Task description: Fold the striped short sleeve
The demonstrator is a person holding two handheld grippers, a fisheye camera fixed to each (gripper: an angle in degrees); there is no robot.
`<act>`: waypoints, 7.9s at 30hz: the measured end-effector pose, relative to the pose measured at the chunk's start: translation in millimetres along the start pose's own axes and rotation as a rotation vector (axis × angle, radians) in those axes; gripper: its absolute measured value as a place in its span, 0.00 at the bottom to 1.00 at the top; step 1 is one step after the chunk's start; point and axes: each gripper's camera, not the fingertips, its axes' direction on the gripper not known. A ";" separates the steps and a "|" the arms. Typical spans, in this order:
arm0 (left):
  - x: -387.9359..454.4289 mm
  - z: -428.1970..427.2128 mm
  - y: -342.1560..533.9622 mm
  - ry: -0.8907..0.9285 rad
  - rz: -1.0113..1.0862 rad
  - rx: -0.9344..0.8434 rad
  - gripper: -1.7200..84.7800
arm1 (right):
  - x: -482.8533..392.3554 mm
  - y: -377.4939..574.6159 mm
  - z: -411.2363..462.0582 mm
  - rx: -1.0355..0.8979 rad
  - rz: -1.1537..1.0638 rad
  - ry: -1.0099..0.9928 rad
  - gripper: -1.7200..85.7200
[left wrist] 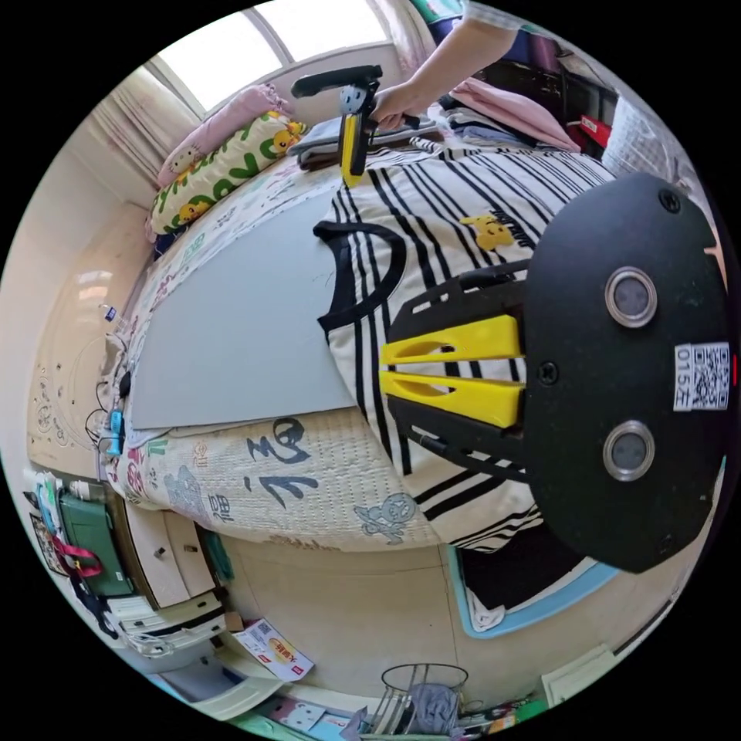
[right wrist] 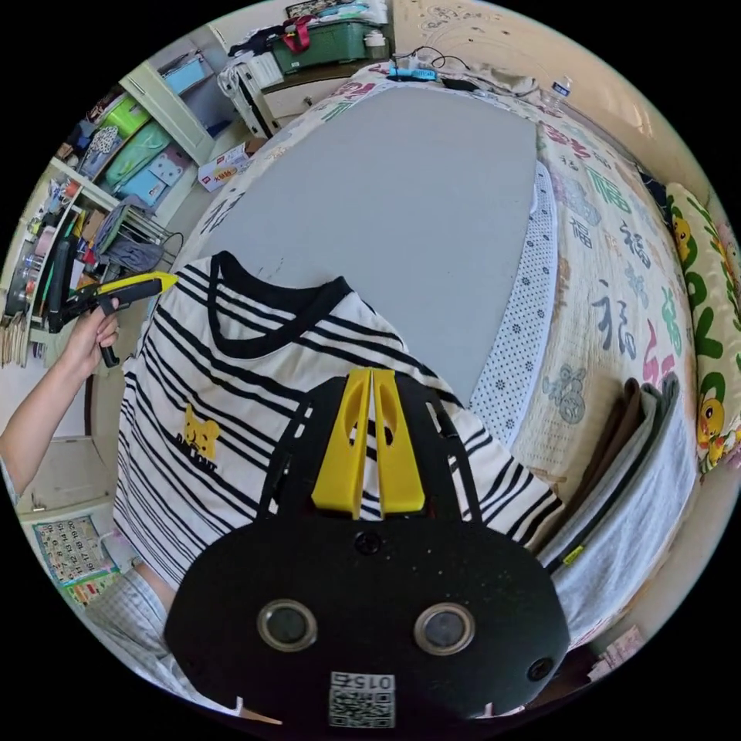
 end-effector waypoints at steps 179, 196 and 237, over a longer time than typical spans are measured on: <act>365.2 367.3 -149.7 0.253 0.300 -0.218 0.04 | 224.3 556.7 -125.1 0.292 0.716 -0.211 0.03; 156.6 226.6 -29.4 0.171 -0.127 -0.142 0.09 | 100.3 495.2 -104.8 0.246 0.097 -0.363 0.10; 174.0 235.9 -45.4 0.165 -0.074 -0.279 0.06 | -0.1 355.2 -40.1 0.073 -0.123 -0.222 0.09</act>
